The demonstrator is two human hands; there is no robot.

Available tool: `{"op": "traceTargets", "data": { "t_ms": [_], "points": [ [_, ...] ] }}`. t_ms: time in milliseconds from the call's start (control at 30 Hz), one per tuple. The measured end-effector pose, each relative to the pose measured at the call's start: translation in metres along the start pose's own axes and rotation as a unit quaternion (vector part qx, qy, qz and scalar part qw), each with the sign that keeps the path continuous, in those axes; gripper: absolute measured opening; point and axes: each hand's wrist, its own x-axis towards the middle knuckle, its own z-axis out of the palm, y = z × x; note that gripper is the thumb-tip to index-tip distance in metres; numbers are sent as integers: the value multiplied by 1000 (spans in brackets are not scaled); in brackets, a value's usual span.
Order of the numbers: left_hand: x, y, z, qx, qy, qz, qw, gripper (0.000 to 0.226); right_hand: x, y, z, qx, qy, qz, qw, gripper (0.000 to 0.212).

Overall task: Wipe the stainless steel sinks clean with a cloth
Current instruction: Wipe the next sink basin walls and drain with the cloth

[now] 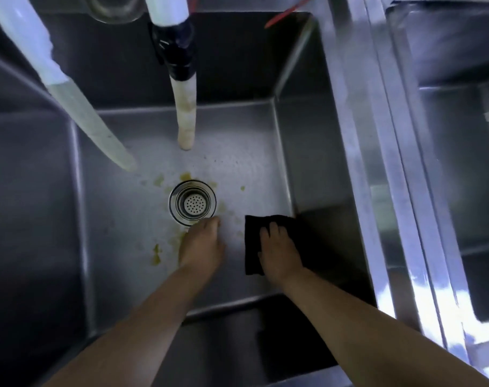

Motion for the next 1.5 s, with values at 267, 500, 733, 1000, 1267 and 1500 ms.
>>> {"op": "traceTargets", "data": {
  "t_ms": [267, 500, 733, 1000, 1267, 1500],
  "points": [
    [4, -29, -2, 202, 6, 89, 975, 79, 98, 5, -20, 77, 139, 71, 985, 56],
    [33, -56, -19, 240, 38, -19, 970, 89, 192, 4, -82, 100, 203, 58, 972, 61],
    [44, -66, -29, 284, 39, -60, 956, 95, 243, 3, -117, 73, 240, 26, 968, 62],
    [46, -69, -32, 310, 20, -35, 950, 82, 204, 4, -82, 2, 239, 2, 971, 65],
    [40, -77, -51, 349, -28, 27, 936, 72, 70, -11, 6, -83, 136, -21, 987, 71],
    [41, -76, -63, 379, -74, 49, 921, 75, 40, 1, 33, -172, 11, -90, 981, 74]
  ]
}}
